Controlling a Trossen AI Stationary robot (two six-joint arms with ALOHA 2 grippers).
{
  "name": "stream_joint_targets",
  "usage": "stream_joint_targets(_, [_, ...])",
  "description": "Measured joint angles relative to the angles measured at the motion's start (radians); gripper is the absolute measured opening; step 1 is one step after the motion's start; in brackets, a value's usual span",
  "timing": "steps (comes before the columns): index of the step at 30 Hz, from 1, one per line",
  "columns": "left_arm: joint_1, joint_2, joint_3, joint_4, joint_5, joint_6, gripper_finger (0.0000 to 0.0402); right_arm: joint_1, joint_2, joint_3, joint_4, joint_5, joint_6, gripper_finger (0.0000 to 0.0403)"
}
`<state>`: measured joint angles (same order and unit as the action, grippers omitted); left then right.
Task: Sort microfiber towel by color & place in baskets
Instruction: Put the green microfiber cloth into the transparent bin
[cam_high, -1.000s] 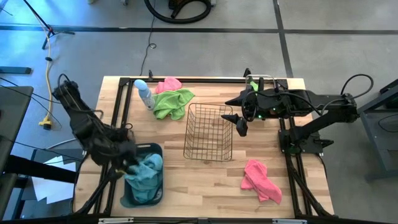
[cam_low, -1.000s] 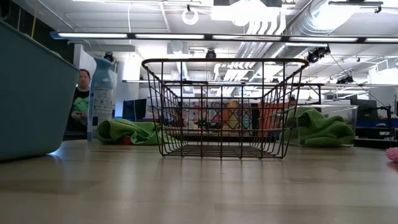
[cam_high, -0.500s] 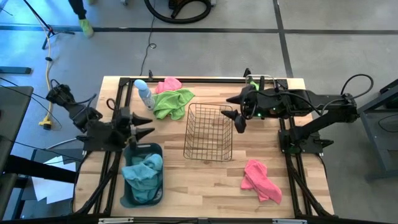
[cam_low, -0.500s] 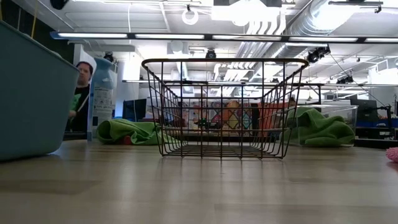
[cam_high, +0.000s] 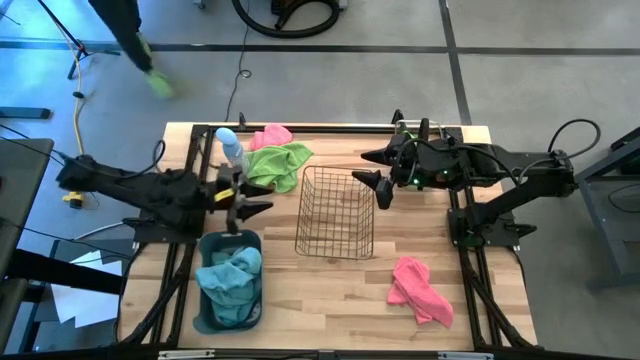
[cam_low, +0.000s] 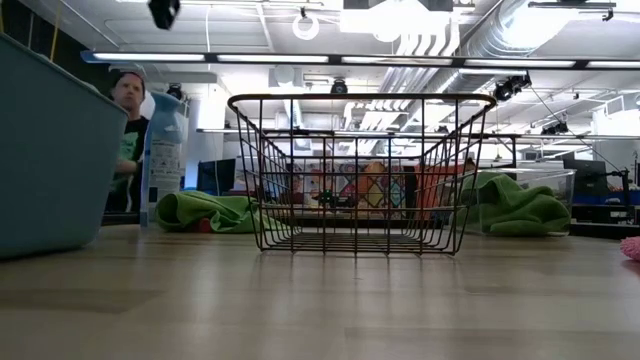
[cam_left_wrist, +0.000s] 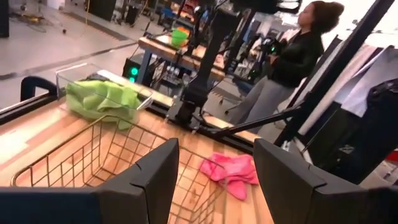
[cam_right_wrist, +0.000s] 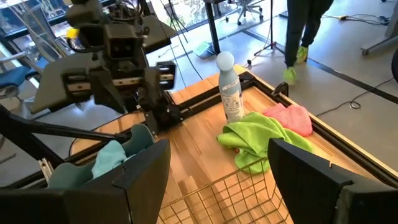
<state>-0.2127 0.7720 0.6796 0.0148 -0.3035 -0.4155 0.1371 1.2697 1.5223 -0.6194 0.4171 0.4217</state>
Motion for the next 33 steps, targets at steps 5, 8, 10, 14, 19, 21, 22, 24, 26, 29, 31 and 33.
stream_joint_targets(5, [0.154, 0.088, 0.001, 0.050, 0.161, -0.037, 0.0193, -0.001, 0.000, 0.000, -0.007, 0.003, -0.019, 0.0267])
stream_joint_targets(8, [0.240, 0.144, 0.049, 0.019, 0.231, -0.049, 0.0193, -0.010, 0.000, 0.000, -0.011, 0.029, -0.045, 0.0267])
stream_joint_targets(10, [0.289, 0.187, 0.111, -0.020, 0.260, -0.022, 0.0193, -0.028, -0.004, 0.000, -0.028, 0.038, -0.045, 0.0267])
stream_joint_targets(14, [0.388, 0.306, 0.293, -0.203, 0.277, 0.055, 0.0193, -0.093, -0.019, 0.001, -0.110, 0.024, -0.048, 0.0267])
stream_joint_targets(19, [0.516, 0.515, 0.551, -0.531, 0.271, 0.120, 0.0193, -0.216, -0.034, 0.000, -0.233, -0.055, -0.124, 0.0267])
stream_joint_targets(21, [0.560, 0.601, 0.642, -0.656, 0.250, 0.148, 0.0193, -0.267, -0.039, 0.001, -0.271, -0.090, -0.172, 0.0267])
stream_joint_targets(22, [0.578, 0.645, 0.687, -0.714, 0.225, 0.156, 0.0193, -0.292, -0.040, 0.001, -0.288, -0.109, -0.199, 0.0267])
stream_joint_targets(24, [0.612, 0.727, 0.767, -0.821, 0.167, 0.156, 0.0193, -0.339, -0.041, 0.000, -0.295, -0.157, -0.256, 0.0267])
stream_joint_targets(26, [0.641, 0.801, 0.835, -0.937, 0.123, 0.142, 0.0193, -0.382, -0.041, 0.000, -0.301, -0.202, -0.306, 0.0267])
stream_joint_targets(29, [0.674, 0.906, 0.902, -1.089, 0.108, 0.131, 0.0193, -0.442, -0.041, 0.000, -0.298, -0.274, -0.376, 0.0267])
stream_joint_targets(31, [0.690, 0.964, 0.920, -1.166, 0.108, 0.135, 0.0193, -0.476, -0.041, 0.000, -0.298, -0.317, -0.400, 0.0267])
stream_joint_targets(33, [0.704, 1.015, 0.922, -1.208, 0.108, 0.153, 0.0193, -0.504, -0.041, 0.000, -0.304, -0.355, -0.408, 0.0267])
